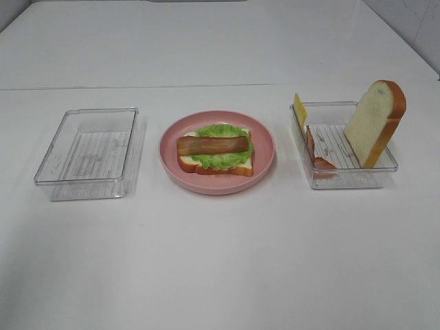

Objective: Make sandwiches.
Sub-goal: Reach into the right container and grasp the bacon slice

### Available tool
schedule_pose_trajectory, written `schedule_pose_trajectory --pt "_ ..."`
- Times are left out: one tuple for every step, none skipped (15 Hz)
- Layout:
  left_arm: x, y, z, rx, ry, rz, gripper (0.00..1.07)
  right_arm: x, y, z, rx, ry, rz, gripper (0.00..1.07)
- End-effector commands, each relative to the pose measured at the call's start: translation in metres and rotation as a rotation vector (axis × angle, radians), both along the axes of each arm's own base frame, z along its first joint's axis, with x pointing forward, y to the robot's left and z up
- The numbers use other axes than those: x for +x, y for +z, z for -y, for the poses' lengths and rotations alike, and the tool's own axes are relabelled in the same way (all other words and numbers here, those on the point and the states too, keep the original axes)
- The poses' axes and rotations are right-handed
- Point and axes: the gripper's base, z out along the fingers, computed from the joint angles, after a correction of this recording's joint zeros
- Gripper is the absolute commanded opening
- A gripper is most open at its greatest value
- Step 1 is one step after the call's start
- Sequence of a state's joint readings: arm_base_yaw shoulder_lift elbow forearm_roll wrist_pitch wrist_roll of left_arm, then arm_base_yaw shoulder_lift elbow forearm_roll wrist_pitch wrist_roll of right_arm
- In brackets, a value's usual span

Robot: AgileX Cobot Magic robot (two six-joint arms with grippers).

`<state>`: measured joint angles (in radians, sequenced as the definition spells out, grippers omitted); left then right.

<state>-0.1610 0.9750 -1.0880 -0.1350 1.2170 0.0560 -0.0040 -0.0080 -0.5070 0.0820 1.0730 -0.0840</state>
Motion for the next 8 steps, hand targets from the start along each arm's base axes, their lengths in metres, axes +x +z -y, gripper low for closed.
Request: schedule_pose_trajectory --pt "-0.032 -0.004 -0.005 -0.006 0.003 0.030 0.94 -0.001 0.001 0.000 -0.007 -0.002 0.023 0.83" --pt "-0.040 -0.005 -0.007 -0.007 0.002 0.042 0.94 -0.001 0.001 0.000 -0.007 -0.002 0.023 0.83" --pt "-0.056 -0.007 -0.009 -0.012 0.002 0.073 0.94 -0.001 0.001 0.000 -0.007 -0.002 0.023 0.83" --pt "-0.083 -0.016 -0.014 -0.017 -0.004 0.136 0.94 -0.001 0.001 0.000 -0.007 -0.002 0.023 0.83" --pt "-0.095 -0.020 -0.016 -0.016 -0.012 0.177 0.94 -0.001 0.001 0.000 -0.007 -0.002 0.023 0.83" --pt "-0.101 -0.022 -0.017 -0.018 -0.013 0.200 0.94 -0.001 0.001 0.000 -0.007 -0.002 0.023 0.83" --pt "-0.112 -0.029 -0.019 -0.018 -0.020 0.240 0.94 -0.001 0.001 0.000 -0.007 -0.002 0.023 0.83" --pt "-0.122 -0.038 -0.020 -0.013 -0.032 0.281 0.94 -0.001 0.001 0.000 -0.007 -0.002 0.023 0.83"
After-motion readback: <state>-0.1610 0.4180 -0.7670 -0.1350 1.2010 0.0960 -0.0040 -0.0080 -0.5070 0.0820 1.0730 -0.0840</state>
